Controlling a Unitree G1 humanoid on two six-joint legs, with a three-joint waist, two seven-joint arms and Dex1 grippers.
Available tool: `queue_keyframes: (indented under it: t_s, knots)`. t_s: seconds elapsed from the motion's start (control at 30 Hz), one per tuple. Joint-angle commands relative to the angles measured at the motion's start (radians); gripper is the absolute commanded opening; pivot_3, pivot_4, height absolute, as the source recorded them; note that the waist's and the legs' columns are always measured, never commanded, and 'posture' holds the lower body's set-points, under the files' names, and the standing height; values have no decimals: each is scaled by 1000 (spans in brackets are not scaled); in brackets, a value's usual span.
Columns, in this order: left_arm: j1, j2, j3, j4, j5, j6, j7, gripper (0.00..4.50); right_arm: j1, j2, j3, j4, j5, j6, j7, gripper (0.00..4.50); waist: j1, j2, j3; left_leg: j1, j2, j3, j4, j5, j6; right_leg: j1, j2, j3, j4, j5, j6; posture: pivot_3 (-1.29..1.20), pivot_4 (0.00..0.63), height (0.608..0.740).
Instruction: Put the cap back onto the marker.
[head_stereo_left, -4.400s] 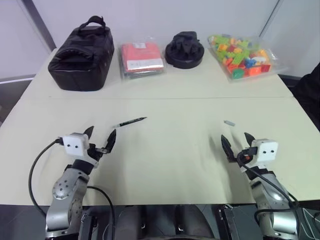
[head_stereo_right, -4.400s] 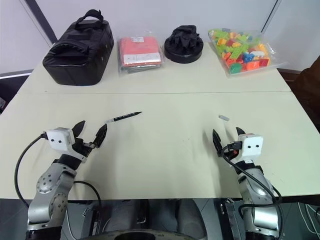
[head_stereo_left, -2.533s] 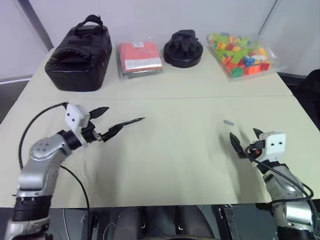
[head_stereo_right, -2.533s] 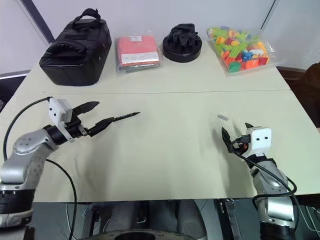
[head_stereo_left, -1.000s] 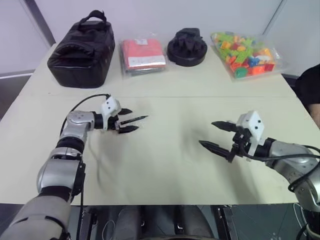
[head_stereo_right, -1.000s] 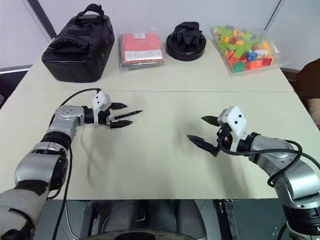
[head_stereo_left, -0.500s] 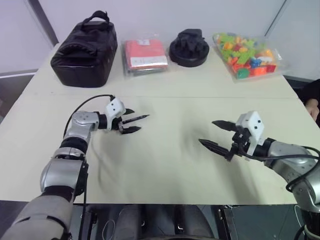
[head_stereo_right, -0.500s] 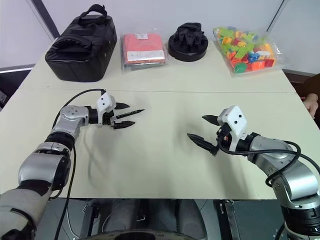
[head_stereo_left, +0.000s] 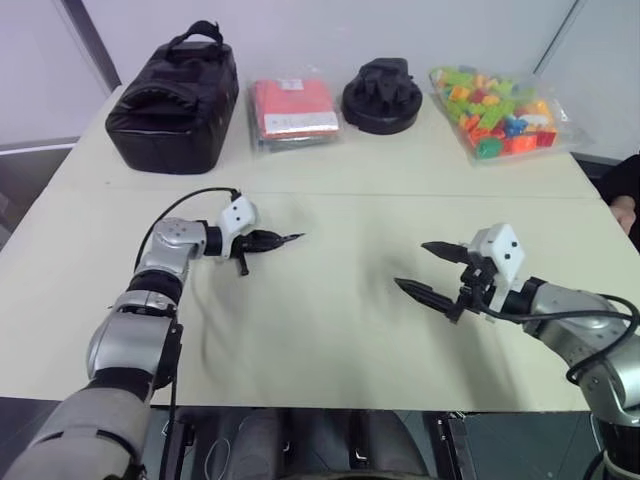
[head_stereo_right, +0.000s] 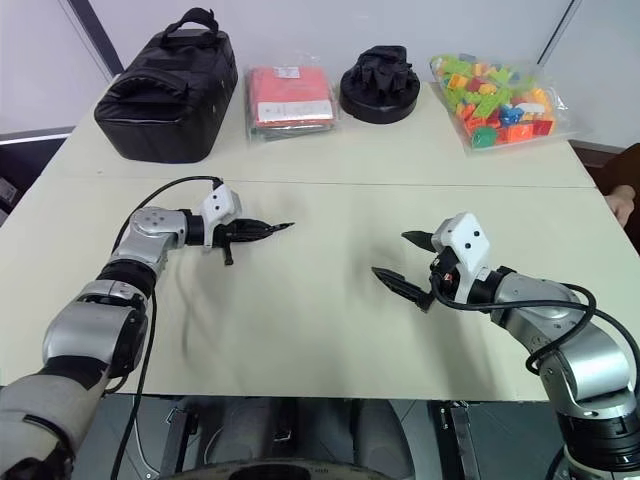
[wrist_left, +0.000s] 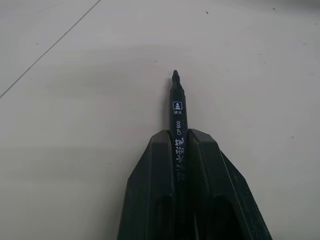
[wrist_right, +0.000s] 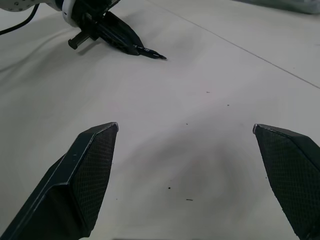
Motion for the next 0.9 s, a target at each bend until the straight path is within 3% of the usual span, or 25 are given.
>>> queue_keyframes:
  t_s: [0.03, 0.33, 0.5, 0.6, 0.9]
  knots:
    - [-3, -7, -20, -15, 18, -11, -11, 61, 8, 9, -13, -14, 2, -16, -2, 4500, 0, 0, 0, 0, 0, 0, 0, 0, 0, 0, 0, 0, 0, 0, 0, 0, 150, 740]
    - [-3, 3, 25, -146, -72, -66, -112, 61, 7, 14, -73, 200, -122, -206, 0, 4500, 0, 0, 0, 0, 0, 0, 0, 0, 0, 0, 0, 0, 0, 0, 0, 0, 150, 740]
    - [63, 23, 59, -413, -204, 61, -193, 61, -47, -11, -98, 478, -222, -440, 50, 4500, -3, 0, 0, 0, 0, 1, 0, 0, 0, 0, 1, 1, 0, 0, 0, 0, 150, 740]
    - [136, 24, 84, -575, -276, 207, -161, 61, -120, -18, -94, 644, -261, -546, 76, 4500, -12, 1, 0, 1, 0, 1, 0, 0, -1, 0, 4, 3, 0, 0, 0, 0, 150, 740]
    - [340, 44, 30, -881, -307, 364, -120, 61, -325, -26, -29, 1055, -338, -715, 200, 4500, -27, 1, 0, 2, 2, 1, 0, 1, -2, 0, 6, 5, 2, 0, 0, 0, 150, 740]
